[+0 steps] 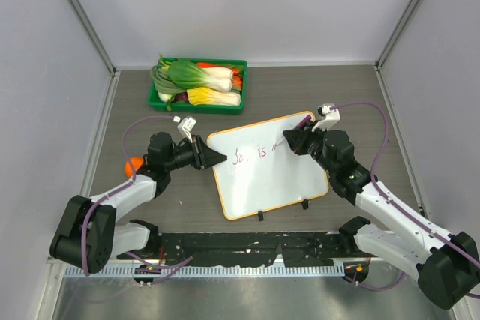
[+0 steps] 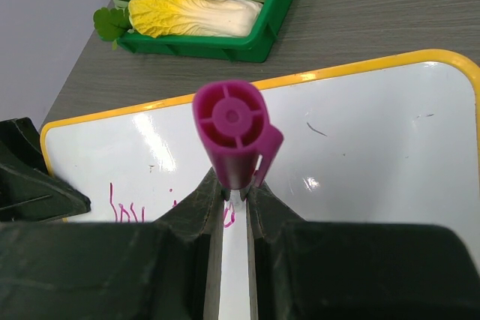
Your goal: Write a sentence on the whiteboard
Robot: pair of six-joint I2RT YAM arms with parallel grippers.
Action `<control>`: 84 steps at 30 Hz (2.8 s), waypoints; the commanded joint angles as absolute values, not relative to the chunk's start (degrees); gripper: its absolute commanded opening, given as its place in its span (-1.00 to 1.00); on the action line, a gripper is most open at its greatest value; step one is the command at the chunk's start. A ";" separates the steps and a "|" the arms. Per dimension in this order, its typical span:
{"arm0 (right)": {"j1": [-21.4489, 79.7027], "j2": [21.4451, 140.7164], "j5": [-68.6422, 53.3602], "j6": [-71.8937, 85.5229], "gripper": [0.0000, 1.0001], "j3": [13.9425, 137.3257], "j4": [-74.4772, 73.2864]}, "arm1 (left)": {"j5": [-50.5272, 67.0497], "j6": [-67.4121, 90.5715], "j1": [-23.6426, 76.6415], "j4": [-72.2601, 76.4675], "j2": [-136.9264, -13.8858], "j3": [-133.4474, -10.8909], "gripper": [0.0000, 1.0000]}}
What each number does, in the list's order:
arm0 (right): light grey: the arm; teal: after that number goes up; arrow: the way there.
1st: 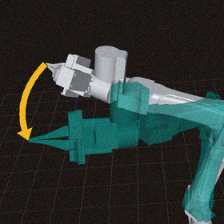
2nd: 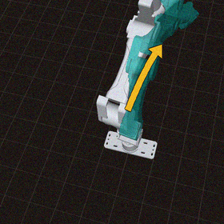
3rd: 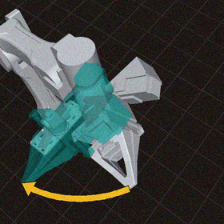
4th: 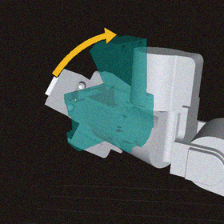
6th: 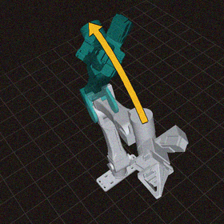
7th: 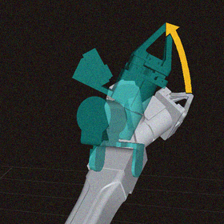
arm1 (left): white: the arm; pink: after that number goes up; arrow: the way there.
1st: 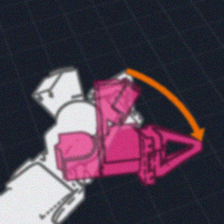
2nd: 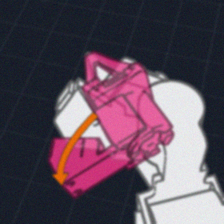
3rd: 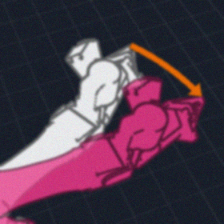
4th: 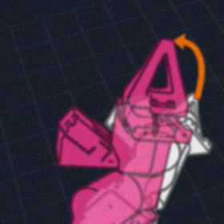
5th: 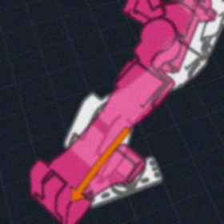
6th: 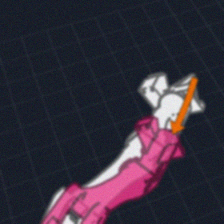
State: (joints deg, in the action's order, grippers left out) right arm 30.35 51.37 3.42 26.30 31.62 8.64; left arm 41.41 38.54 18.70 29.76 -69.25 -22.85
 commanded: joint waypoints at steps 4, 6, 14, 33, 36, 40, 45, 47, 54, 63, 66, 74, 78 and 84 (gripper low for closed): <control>30.23 51.94 5.63 25.66 -0.99 33.93 9.58 | 33.93 29.00 18.90 24.96 -70.40 -21.27 -1.00; 30.23 52.03 5.19 25.49 -0.99 33.58 9.23 | 34.01 29.00 18.81 24.96 -70.40 -21.27 -1.00; 30.23 50.45 4.22 25.05 -0.99 32.26 7.56 | 33.93 28.92 18.81 24.96 -70.14 -21.18 -1.00; 30.24 47.99 3.25 24.79 -0.99 31.03 5.27 | 33.75 28.92 18.81 24.96 -70.22 -21.27 -1.00; 30.24 47.81 3.69 24.87 -0.99 31.29 5.54 | 33.84 29.00 18.81 24.96 -70.31 -21.27 -1.00; 30.23 47.90 3.78 25.40 -0.99 32.69 6.06 | 33.84 29.00 18.90 24.87 -70.40 -21.27 -1.00; 30.23 48.16 4.22 25.66 -0.99 34.89 6.59 | 33.75 28.92 18.81 24.96 -70.31 -21.27 -1.00; 30.15 48.16 4.39 25.84 -0.99 35.42 7.03 | 33.84 29.00 18.81 24.87 -70.49 -21.27 -1.00; 30.23 49.30 6.94 24.96 -0.99 36.47 6.51 | 33.93 29.00 18.90 24.87 -70.40 -21.27 -1.00; 30.23 49.57 8.17 23.56 -0.99 35.77 5.54 | 33.93 28.92 18.81 24.87 -70.49 -21.36 -1.00; 30.23 49.92 8.52 23.20 -0.99 35.60 5.36 | 33.84 28.92 18.81 24.87 -70.40 -21.27 -1.00; 30.23 51.24 9.84 22.41 -0.99 35.51 4.57 | 33.75 29.00 18.81 24.87 -70.31 -21.27 -1.00; 30.32 51.77 9.32 22.41 -0.99 35.51 4.66 | 33.93 29.00 18.90 24.87 -70.49 -21.27 -1.00; 30.23 51.77 7.12 22.76 -0.99 35.42 4.66 | 33.84 29.00 18.81 24.87 -70.23 -21.27 -1.00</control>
State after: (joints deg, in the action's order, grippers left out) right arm 30.35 51.05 7.62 23.86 34.13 4.27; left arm 41.41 38.52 18.70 29.74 -69.25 -22.85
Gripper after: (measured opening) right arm 0.178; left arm 0.261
